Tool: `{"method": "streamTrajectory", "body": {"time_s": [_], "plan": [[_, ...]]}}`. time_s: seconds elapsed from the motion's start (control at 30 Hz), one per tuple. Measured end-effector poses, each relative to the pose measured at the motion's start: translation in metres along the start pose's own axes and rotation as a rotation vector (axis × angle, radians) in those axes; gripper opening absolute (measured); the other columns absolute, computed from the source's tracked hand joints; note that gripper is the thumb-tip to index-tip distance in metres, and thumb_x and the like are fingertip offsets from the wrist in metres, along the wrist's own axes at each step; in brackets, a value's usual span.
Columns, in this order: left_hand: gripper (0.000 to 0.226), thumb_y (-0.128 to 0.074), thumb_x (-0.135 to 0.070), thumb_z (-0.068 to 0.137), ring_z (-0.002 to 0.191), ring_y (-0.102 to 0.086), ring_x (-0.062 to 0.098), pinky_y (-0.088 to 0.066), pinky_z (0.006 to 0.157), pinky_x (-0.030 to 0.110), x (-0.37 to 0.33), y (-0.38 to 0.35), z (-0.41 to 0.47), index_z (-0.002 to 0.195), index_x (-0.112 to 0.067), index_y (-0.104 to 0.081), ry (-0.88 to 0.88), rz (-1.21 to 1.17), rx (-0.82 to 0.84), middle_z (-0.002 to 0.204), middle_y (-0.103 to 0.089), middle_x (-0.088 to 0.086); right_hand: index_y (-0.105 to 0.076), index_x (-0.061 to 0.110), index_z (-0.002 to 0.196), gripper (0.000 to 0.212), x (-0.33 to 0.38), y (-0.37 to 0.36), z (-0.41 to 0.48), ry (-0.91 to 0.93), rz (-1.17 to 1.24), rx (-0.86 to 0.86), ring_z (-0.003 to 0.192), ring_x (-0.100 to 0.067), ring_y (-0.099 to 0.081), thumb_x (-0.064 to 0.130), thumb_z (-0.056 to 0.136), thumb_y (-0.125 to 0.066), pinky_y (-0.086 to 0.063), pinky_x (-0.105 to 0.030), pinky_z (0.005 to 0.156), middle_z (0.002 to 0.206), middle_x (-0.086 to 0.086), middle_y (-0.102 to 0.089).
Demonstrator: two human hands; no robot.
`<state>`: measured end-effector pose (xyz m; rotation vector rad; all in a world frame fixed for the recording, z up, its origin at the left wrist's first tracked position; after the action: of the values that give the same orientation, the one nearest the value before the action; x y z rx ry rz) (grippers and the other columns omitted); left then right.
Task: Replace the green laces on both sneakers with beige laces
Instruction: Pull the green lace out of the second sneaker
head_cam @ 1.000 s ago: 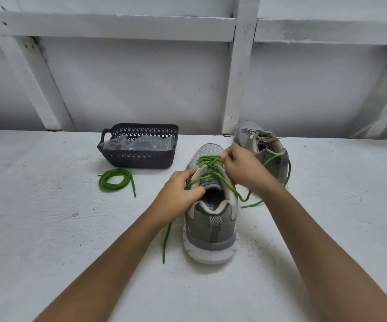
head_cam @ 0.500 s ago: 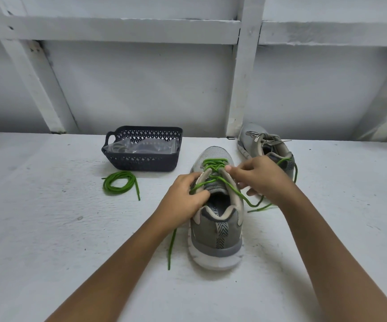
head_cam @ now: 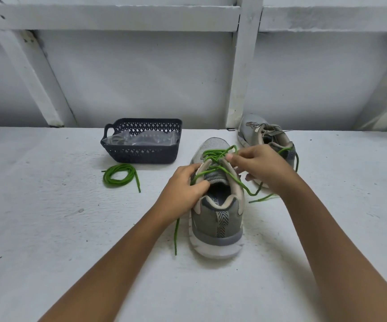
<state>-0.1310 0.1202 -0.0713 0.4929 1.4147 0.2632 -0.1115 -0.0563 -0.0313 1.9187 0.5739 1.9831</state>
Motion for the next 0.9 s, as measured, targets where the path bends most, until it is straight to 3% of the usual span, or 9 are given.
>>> {"method": "streamTrajectory", "body": {"time_s": [0.17,0.33,0.37,0.43,0.53,0.63,0.8,0.9], "plan": [[0.053,-0.046,-0.037,0.065,0.104,-0.052,0.01,-0.038,0.085,0.025,0.0,0.0,0.0,0.116,-0.029,-0.059,0.011,0.003,-0.006,0.116,-0.053,-0.003,-0.067,-0.005,0.084,0.024,0.0,0.004,0.0,0.048,0.055,-0.043,0.062,-0.011,-0.052,0.016,0.092,-0.059,-0.045,-0.012,0.048,0.071,-0.009,-0.058],[0.066,-0.046,-0.04,0.065,0.112,-0.049,0.01,-0.037,0.092,0.024,0.0,0.001,0.0,0.128,-0.026,-0.055,0.011,0.04,-0.029,0.123,-0.052,-0.004,-0.056,0.011,0.069,0.032,0.002,0.017,0.005,-0.134,0.626,-0.218,0.046,-0.007,-0.051,0.027,0.097,-0.051,-0.042,-0.018,0.041,0.062,-0.001,-0.051],[0.068,-0.046,-0.041,0.065,0.114,-0.049,0.01,-0.038,0.095,0.026,0.0,0.0,0.0,0.131,-0.026,-0.054,0.017,0.044,-0.033,0.125,-0.052,-0.004,-0.057,0.012,0.07,0.033,0.003,0.018,0.004,-0.149,0.629,-0.186,0.046,-0.007,-0.051,0.031,0.096,-0.051,-0.04,-0.018,0.042,0.061,0.0,-0.051],[0.069,-0.046,-0.042,0.064,0.115,-0.049,0.012,-0.039,0.1,0.032,0.001,0.001,0.0,0.131,-0.027,-0.054,0.025,0.061,-0.039,0.127,-0.052,-0.004,-0.064,0.012,0.076,0.033,0.004,0.016,0.0,-0.144,0.413,-0.038,0.053,-0.008,-0.052,0.038,0.093,-0.053,-0.039,-0.019,0.046,0.065,0.001,-0.055],[0.067,-0.046,-0.043,0.064,0.113,-0.05,0.013,-0.04,0.099,0.033,0.001,0.001,0.001,0.129,-0.029,-0.055,0.026,0.061,-0.041,0.125,-0.053,-0.004,-0.067,0.01,0.081,0.019,0.004,0.006,-0.006,-0.083,0.16,0.114,0.065,-0.011,-0.052,0.027,0.089,-0.062,-0.043,-0.017,0.048,0.073,-0.005,-0.056],[0.066,-0.046,-0.04,0.065,0.11,-0.05,0.011,-0.037,0.089,0.024,0.0,0.0,0.0,0.129,-0.027,-0.055,0.015,0.028,-0.032,0.123,-0.053,-0.003,-0.065,0.01,0.088,0.005,0.006,0.001,-0.006,-0.03,0.211,0.034,0.067,-0.011,-0.054,0.014,0.087,-0.066,-0.046,-0.013,0.048,0.075,-0.004,-0.059],[0.067,-0.045,-0.04,0.065,0.112,-0.048,0.009,-0.035,0.09,0.022,0.002,-0.001,0.001,0.13,-0.027,-0.054,0.004,0.029,-0.035,0.124,-0.052,-0.004,-0.063,0.016,0.086,0.01,0.006,-0.006,-0.003,0.01,0.283,-0.036,0.077,-0.019,-0.058,0.007,0.084,-0.068,-0.048,-0.026,0.058,0.083,-0.008,-0.065],[0.067,-0.045,-0.04,0.065,0.113,-0.047,0.009,-0.035,0.091,0.022,0.002,-0.001,0.001,0.13,-0.026,-0.054,-0.001,0.032,-0.038,0.125,-0.052,-0.004,-0.06,0.016,0.082,0.015,0.004,-0.008,-0.001,0.008,0.308,-0.079,0.075,-0.02,-0.056,0.003,0.083,-0.068,-0.045,-0.025,0.056,0.08,-0.007,-0.064]]}}
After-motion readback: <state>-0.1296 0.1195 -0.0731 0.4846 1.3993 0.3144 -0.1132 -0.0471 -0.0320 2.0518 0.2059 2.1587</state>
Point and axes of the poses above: each hand's wrist, its own z-axis towards the middle knuckle, its own y-axis out of the back of the hand, x = y × z, the point moved 1 cm from there along z, towards the middle knuckle
